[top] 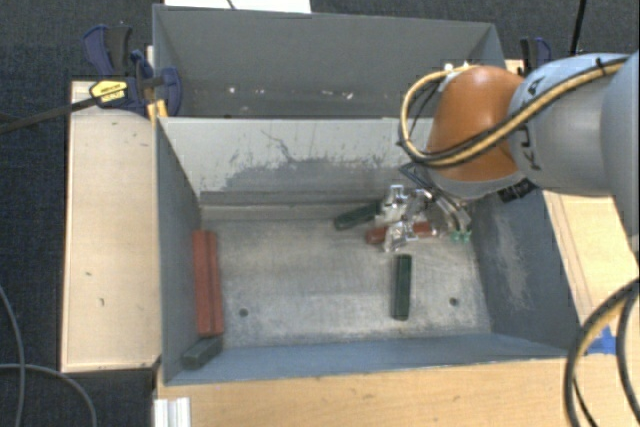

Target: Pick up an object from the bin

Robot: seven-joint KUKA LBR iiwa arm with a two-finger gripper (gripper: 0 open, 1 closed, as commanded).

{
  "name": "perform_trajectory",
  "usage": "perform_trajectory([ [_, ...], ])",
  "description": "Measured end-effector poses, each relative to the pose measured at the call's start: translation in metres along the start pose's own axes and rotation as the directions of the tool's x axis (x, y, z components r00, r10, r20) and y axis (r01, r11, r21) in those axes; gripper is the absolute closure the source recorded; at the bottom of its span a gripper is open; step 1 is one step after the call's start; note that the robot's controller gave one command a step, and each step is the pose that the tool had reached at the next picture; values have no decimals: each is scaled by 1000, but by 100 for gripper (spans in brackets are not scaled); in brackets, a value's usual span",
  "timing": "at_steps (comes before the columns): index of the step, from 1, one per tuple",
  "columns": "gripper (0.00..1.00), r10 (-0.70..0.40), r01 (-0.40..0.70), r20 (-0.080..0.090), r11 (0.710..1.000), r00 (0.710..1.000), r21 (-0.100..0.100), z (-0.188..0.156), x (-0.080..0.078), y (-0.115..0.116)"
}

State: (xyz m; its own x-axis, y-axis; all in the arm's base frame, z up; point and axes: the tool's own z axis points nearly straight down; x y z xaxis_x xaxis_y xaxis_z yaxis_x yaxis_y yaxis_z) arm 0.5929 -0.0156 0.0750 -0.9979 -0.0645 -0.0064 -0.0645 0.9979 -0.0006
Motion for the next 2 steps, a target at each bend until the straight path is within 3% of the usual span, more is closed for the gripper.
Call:
perform_trajectory([
  [1,100,-3,3,-3,1000,1000,-1,-4,3,0],
  [2,100,-93,93,-6,996,996,-2,-54,24,54],
])
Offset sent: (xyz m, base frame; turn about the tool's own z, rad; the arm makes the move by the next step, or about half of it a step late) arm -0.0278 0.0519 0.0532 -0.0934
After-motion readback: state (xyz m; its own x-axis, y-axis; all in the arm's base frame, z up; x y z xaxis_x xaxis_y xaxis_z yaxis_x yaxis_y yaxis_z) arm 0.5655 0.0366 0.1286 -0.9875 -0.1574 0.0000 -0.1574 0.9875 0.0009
